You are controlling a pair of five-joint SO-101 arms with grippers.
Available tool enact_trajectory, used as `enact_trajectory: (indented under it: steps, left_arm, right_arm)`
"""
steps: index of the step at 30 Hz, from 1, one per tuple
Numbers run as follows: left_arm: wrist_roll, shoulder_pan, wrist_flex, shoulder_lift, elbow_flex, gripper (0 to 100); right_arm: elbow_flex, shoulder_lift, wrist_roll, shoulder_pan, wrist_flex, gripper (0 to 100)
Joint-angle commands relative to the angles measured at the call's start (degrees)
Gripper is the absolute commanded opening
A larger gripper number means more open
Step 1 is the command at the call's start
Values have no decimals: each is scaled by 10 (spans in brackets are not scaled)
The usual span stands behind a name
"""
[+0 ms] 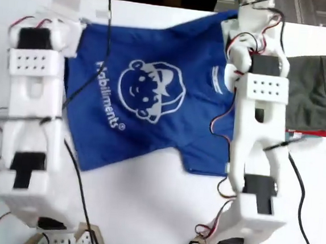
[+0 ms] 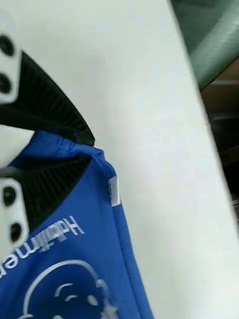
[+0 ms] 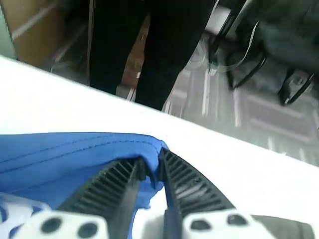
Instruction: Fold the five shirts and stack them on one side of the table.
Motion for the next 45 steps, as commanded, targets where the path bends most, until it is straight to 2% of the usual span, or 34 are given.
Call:
enact_trajectory:
  steps: [1,7,11,17,22,31,40,45]
  left_arm:
    - [6,5,-14,45,-29,25]
    - [7,7,-4,107,-24,25]
    - [7,10,49,120,-29,25]
    - [6,26,126,120,-29,25]
    - [3,51,215,117,-29,25]
    - [3,65,298,113,-29,25]
    - [2,70,379,-29,-22,25]
    - [1,71,375,-98,69,25]
  right_arm:
    - [-28,23,-4,-7,-10,19]
    - [-29,81,-5,-13,39,19]
    - [-29,103,-5,-19,93,19]
    - [-32,122,-5,-20,117,19]
    - [-33,82,-1,-16,178,19]
    - [-28,31,0,23,241,19]
    - [-26,11,45,22,359,20]
    - [33,-86,47,22,398,20]
